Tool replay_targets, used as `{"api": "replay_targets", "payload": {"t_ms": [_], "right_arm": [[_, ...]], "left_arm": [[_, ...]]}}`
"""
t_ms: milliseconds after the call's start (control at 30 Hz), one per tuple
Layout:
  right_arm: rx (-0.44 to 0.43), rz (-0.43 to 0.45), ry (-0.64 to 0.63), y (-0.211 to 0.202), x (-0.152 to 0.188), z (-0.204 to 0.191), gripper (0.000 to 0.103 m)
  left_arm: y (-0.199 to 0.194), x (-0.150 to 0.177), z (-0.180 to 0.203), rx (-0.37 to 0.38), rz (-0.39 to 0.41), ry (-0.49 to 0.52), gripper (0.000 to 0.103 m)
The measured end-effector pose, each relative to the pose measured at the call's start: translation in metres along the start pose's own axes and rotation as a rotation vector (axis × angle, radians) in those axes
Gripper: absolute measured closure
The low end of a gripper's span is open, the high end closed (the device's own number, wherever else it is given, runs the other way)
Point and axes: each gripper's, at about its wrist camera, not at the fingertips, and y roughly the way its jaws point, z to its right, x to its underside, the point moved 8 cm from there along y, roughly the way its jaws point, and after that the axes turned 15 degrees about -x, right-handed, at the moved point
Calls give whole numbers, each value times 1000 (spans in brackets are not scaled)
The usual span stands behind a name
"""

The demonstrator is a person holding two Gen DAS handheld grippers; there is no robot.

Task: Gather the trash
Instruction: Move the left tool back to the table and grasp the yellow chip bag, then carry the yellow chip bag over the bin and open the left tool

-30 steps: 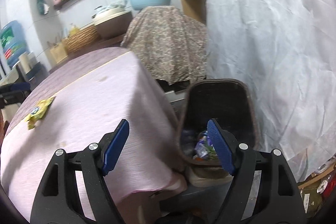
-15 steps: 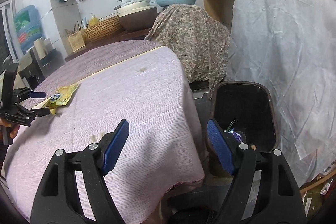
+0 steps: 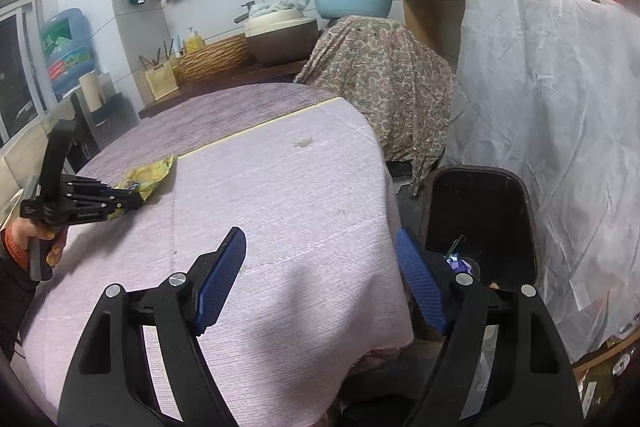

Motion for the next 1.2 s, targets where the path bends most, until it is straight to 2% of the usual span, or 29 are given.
{"api": "replay_targets", "payload": {"t_ms": [300, 467, 600, 767, 1067, 1200], "right_arm": [[-9, 18, 16, -8, 2, 3, 26], [-3, 42, 34, -16, 1, 9, 26], [37, 50, 24, -23, 3, 16, 26], [159, 97, 6, -48, 1, 37, 26], [278, 188, 130, -110, 3, 109, 26], [304, 204, 189, -124, 12, 139, 26]], "left_arm": [[-56, -19, -25, 69, 117, -206, 98], [-81, -28, -12, 106, 166, -202, 98], [-89, -37, 22, 146, 193, -173, 98], [-91, -57, 84, 261, 215, -131, 98], [-78, -98, 212, 437, 188, -37, 98], [-70, -119, 264, 463, 177, 31, 98]]}}
